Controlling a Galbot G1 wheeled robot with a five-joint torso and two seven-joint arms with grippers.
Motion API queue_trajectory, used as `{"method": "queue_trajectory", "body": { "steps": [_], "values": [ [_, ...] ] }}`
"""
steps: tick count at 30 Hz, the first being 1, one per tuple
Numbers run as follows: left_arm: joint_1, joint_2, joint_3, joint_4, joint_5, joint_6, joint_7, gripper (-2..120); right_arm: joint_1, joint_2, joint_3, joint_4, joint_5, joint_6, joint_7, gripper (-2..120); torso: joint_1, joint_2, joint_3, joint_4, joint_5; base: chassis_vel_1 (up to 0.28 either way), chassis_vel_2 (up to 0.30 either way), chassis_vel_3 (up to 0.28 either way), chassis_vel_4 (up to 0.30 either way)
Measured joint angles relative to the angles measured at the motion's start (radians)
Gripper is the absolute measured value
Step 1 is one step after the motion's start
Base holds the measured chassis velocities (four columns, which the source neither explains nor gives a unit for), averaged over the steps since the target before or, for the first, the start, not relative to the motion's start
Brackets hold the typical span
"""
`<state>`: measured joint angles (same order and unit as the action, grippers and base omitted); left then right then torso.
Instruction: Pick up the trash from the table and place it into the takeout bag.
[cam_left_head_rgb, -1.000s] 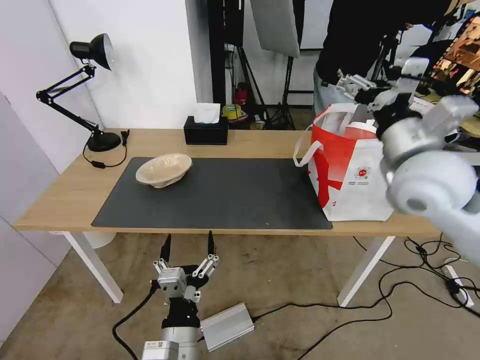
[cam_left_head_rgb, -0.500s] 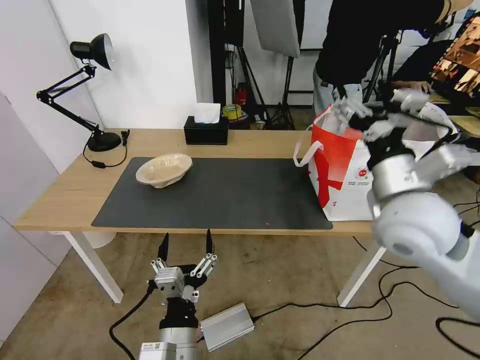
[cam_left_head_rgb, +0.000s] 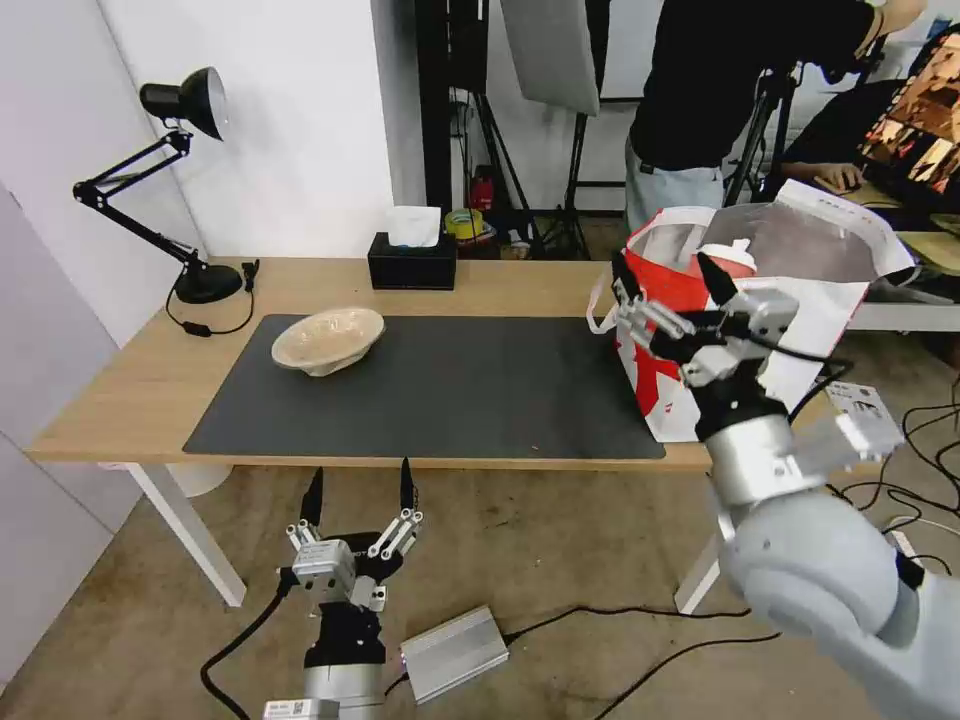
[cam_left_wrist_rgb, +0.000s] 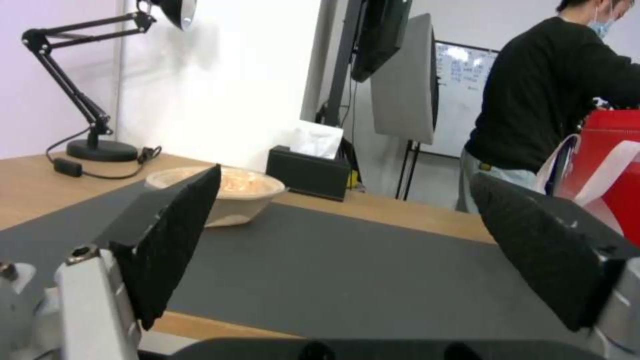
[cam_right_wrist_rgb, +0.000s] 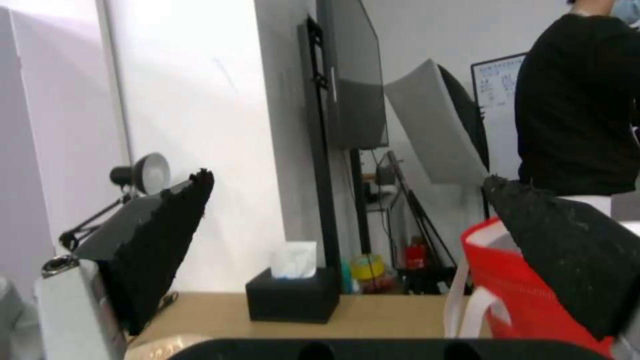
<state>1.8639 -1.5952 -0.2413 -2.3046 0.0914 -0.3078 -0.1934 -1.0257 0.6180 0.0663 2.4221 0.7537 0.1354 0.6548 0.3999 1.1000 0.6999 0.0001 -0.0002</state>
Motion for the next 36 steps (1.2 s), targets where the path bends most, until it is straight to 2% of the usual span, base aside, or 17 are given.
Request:
{"method": "queue_trajectory", "body": {
  "steps": [11, 15, 29, 36],
  "values": [
    [-0.01, 0.001, -0.003, 0.013, -0.003, 0.006, 0.0, 100, -0.277, 0.092, 0.01, -0.002, -0.179, -0.033, 0.026, 100, 0.0, 0.0, 0.0, 0.0, 0.0002, 0.0, 0.0, 0.0, 0.0],
    [-0.011, 0.002, -0.006, 0.015, -0.003, 0.007, 0.001, 100, -0.333, 0.106, 0.005, 0.006, -0.222, -0.08, 0.076, 100, 0.0, 0.0, 0.0, -0.0002, 0.0001, 0.0, 0.0, 0.0, 0.0],
    [-0.001, 0.002, -0.018, 0.007, -0.005, 0.007, 0.001, 100, -0.441, 0.109, -0.006, 0.009, -0.303, -0.135, 0.125, 100, 0.0, 0.0, 0.0, -0.0001, 0.0001, 0.0, 0.0, 0.0, 0.0],
    [0.015, 0.002, -0.025, -0.008, -0.001, 0.004, 0.001, 100, -0.512, 0.117, -0.01, 0.011, -0.338, -0.207, 0.177, 100, 0.0, 0.0, 0.0, -0.0001, 0.0002, 0.0, 0.0, 0.0, 0.0]
  ]
}}
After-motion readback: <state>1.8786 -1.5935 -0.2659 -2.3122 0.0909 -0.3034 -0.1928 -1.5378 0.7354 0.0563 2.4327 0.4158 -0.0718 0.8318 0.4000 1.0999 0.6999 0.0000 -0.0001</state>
